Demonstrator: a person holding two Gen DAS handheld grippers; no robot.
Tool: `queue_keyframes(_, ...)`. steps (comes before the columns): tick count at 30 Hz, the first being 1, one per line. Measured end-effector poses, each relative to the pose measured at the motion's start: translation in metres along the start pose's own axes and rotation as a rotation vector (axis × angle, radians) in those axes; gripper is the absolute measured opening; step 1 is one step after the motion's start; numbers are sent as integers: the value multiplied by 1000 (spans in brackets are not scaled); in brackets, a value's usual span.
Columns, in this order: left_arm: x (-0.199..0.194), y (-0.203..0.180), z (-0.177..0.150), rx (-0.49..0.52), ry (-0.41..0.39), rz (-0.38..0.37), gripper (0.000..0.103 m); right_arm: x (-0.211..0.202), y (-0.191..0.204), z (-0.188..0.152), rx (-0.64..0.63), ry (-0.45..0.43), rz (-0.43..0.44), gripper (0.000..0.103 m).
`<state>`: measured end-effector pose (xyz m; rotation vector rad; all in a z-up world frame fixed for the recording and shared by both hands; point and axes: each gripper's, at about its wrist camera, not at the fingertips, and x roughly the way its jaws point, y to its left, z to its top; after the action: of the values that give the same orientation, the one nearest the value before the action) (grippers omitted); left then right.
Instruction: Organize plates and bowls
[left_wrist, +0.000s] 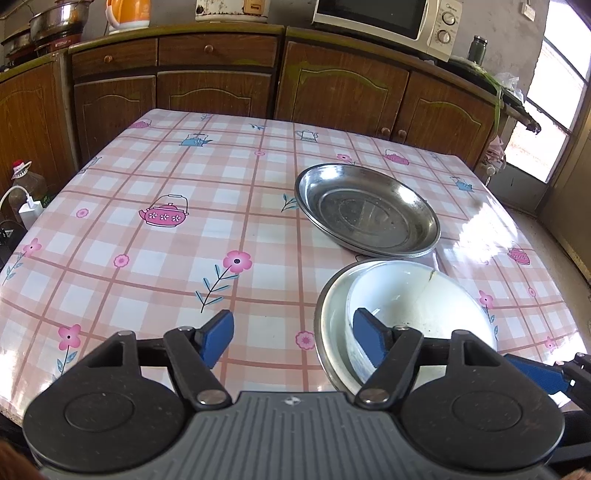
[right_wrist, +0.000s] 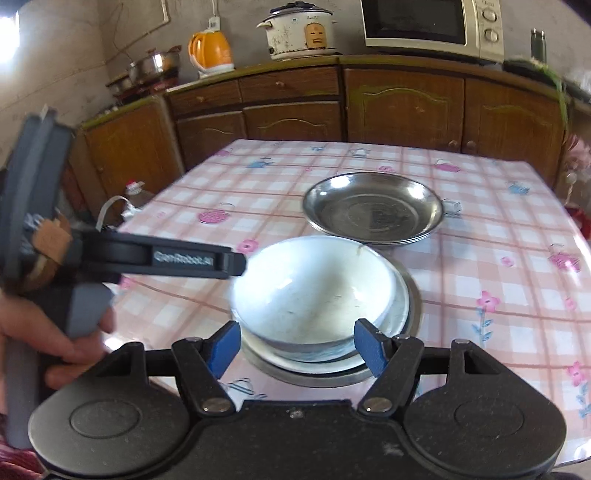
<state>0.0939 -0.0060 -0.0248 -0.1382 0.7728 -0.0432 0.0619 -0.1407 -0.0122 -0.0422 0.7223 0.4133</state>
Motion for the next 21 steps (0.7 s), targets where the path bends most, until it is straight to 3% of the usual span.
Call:
queue_keyframes(6, 2, 0, -1, -5, 1, -4, 74, 15, -14, -5, 81, 38, 15, 81)
queue_keyframes(14, 1, -1, -1, -3, -4, -39, 74, 19, -12, -8, 52, 48, -13, 81)
queue_keyframes(18, -1, -2, 0, -6, -14, -72, 79, 3, -19, -4, 67, -8, 26, 82)
queue_keyframes(21, 1, -5, 1, 6, -12, -68, 83, -6, -30, 1, 100, -51, -2, 83)
